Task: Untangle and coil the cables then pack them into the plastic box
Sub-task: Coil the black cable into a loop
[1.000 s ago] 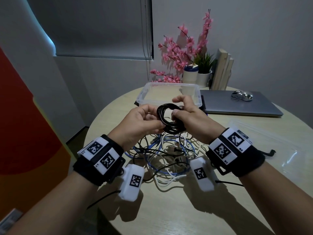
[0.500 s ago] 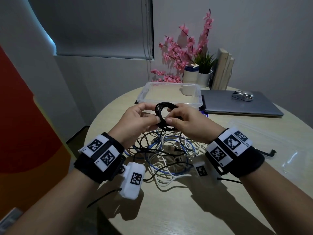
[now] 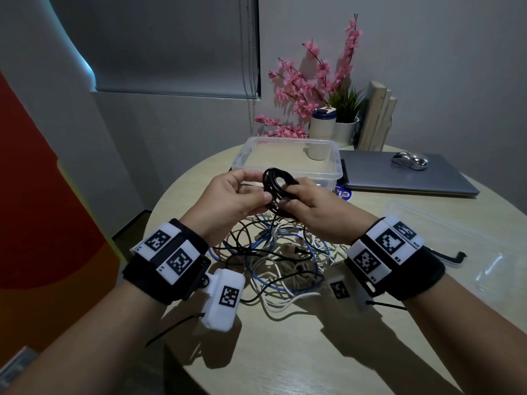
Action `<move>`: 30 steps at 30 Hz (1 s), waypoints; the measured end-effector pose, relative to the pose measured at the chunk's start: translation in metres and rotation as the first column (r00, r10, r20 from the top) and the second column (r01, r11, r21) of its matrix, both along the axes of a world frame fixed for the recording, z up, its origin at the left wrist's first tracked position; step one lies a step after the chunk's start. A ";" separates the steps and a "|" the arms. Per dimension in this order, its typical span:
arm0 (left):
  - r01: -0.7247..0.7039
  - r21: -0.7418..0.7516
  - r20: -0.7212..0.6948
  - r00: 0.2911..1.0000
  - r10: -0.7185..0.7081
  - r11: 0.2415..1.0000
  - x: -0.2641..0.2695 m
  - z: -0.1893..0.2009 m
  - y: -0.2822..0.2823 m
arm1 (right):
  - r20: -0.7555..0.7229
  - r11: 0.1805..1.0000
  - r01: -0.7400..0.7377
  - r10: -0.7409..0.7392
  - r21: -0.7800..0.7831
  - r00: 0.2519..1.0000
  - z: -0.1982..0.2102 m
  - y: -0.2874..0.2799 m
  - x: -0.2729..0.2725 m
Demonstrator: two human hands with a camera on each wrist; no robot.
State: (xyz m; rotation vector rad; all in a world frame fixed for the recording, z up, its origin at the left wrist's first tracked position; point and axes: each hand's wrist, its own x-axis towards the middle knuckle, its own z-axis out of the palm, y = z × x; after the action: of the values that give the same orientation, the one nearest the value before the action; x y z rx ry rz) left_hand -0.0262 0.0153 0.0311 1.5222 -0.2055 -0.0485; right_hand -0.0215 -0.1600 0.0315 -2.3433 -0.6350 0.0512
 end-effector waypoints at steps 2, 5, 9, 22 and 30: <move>-0.006 -0.009 -0.023 1.000 0.006 1.000 -0.001 0.000 0.002 | 0.026 1.000 0.008 -0.008 -0.016 1.000 0.001 0.001 0.000; -0.010 -0.041 -0.071 0.997 0.007 0.999 0.000 -0.001 0.003 | 0.064 0.998 0.019 -0.015 -0.053 0.998 -0.002 0.003 0.003; 0.022 -0.030 -0.113 0.993 -0.025 0.999 0.001 -0.001 0.005 | 0.094 0.993 0.047 -0.037 -0.106 0.995 -0.006 0.007 0.005; 0.044 -0.031 -0.194 0.980 -0.049 0.999 0.002 -0.004 0.009 | -0.091 1.000 0.004 -0.003 0.008 0.996 0.002 0.003 -0.005; 0.097 -0.027 -0.238 0.966 -0.101 0.995 0.001 -0.006 0.011 | -0.003 0.996 0.082 -0.082 0.033 0.997 0.000 0.003 0.000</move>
State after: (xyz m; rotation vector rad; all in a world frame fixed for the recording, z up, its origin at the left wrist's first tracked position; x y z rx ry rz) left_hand -0.0251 0.0264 0.0248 1.4758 -0.0886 -0.3084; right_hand -0.0219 -0.1574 0.0315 -2.3343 -0.5345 0.0049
